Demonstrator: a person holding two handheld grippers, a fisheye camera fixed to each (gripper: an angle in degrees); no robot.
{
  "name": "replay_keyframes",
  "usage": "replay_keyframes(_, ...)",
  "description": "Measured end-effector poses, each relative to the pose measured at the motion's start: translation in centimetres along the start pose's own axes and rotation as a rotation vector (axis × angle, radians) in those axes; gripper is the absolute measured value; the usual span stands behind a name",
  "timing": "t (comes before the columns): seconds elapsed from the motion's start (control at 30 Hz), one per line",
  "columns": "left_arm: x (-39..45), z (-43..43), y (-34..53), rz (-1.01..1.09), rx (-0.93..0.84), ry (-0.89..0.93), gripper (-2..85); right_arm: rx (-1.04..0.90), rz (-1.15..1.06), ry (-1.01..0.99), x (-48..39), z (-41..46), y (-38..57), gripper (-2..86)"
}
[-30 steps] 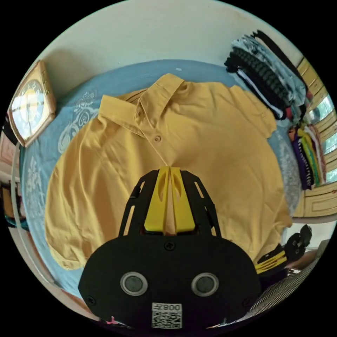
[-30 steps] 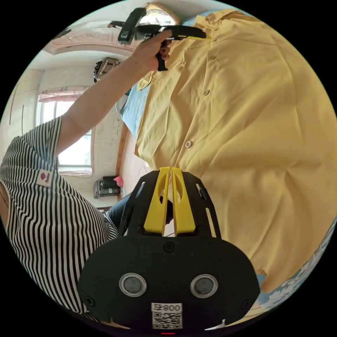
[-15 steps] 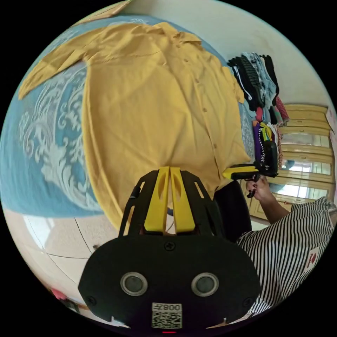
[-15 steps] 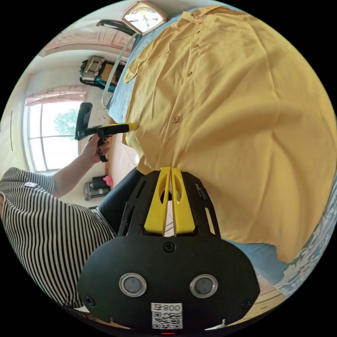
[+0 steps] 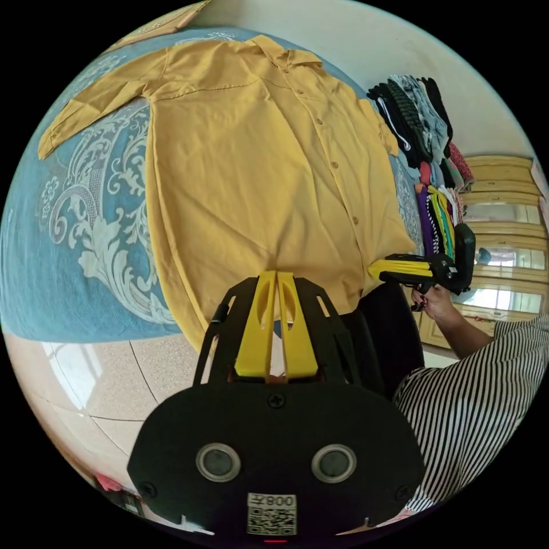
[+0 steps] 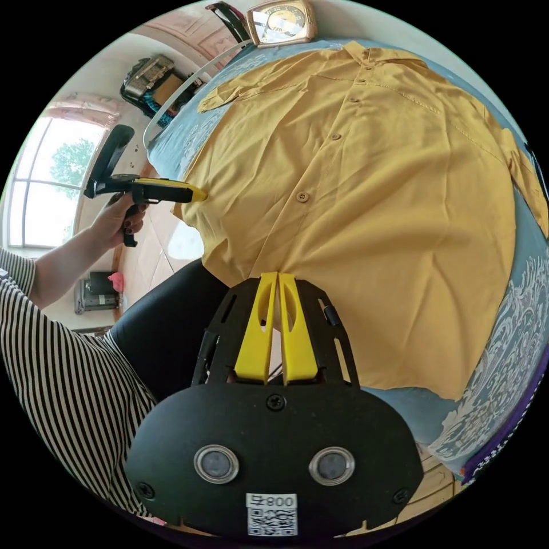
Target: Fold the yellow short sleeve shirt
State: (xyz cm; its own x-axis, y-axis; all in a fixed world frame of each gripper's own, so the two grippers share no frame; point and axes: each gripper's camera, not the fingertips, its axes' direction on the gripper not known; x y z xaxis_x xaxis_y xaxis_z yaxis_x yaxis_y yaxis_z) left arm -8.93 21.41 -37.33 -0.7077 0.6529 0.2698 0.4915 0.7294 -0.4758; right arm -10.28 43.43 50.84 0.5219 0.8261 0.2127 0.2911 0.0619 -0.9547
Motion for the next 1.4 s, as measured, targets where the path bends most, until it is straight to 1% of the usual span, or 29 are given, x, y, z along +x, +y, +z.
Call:
replay_keyframes(0.07,1.6,0.1,0.0,0.062,0.0,-0.063,0.4,0.021,0.015,-0.038,1.3,-0.1,0.6,0.2)
replay_keyframes(0.13,4.7,0.5,0.2,0.18,0.001,-0.209,0.5,0.037,0.001,-0.041,1.9,-0.1,1.0,0.2)
replay_keyframes(0.17,5.5,0.7,0.2,0.213,0.0,-0.251,0.5,0.047,-0.023,-0.026,2.2,-0.1,1.3,0.2)
replay_keyframes(0.23,8.3,1.4,0.7,0.297,0.015,-0.391,0.4,0.071,-0.059,-0.015,2.6,0.0,1.8,0.2)
replay_keyframes(0.33,10.6,2.1,1.5,0.348,0.068,-0.494,0.4,0.121,-0.041,-0.068,4.3,0.0,2.7,0.2)
replay_keyframes(0.4,11.5,2.0,1.2,0.334,0.027,-0.514,0.3,0.113,0.008,-0.152,6.0,-0.2,3.1,0.2)
replay_keyframes(0.43,11.7,1.6,0.7,0.297,0.006,-0.499,0.3,0.082,0.04,-0.203,7.3,-0.3,3.4,0.3)
replay_keyframes(0.5,11.7,0.3,0.1,0.246,0.05,-0.437,0.3,0.116,0.097,-0.254,9.4,-1.3,4.4,0.3)
replay_keyframes(0.57,11.8,-1.0,-0.8,0.222,0.095,-0.364,0.3,0.214,0.172,-0.316,12.6,-3.4,6.4,0.5)
replay_keyframes(0.63,12.1,-2.1,-2.6,0.208,0.138,-0.296,0.4,0.281,0.219,-0.327,15.0,-5.0,7.7,0.7)
replay_keyframes(0.7,12.8,-2.4,-4.6,0.238,0.176,-0.242,0.4,0.347,0.259,-0.297,17.5,-6.6,8.6,1.2)
replay_keyframes(0.77,13.8,-2.2,-7.2,0.278,0.219,-0.185,0.4,0.42,0.315,-0.189,21.3,-8.7,8.9,2.5)
replay_keyframes(0.83,15.4,-1.3,-11.7,0.363,0.258,-0.075,0.6,0.472,0.366,-0.1,24.6,-10.4,8.6,4.3)
replay_keyframes(0.93,18.3,0.0,-17.9,0.481,0.303,0.032,1.2,0.571,0.468,0.025,30.4,-13.1,7.5,6.3)
replay_keyframes(1.03,21.6,1.9,-24.4,0.584,0.31,0.106,2.2,0.655,0.559,0.095,35.7,-15.4,6.4,8.1)
replay_keyframes(1.13,25.0,4.3,-30.3,0.654,0.298,0.157,3.0,0.666,0.655,0.193,39.8,-16.5,5.2,9.2)
replay_keyframes(1.2,26.8,5.9,-33.5,0.67,0.281,0.195,3.6,0.648,0.697,0.196,42.0,-16.5,4.5,9.6)
replay_keyframes(1.27,28.4,7.3,-36.1,0.684,0.274,0.237,4.0,0.635,0.71,0.147,44.1,-16.0,3.8,9.5)
replay_keyframes(1.4,31.0,10.4,-40.5,0.674,0.246,0.272,4.3,0.676,0.718,0.139,45.4,-15.5,3.4,7.4)
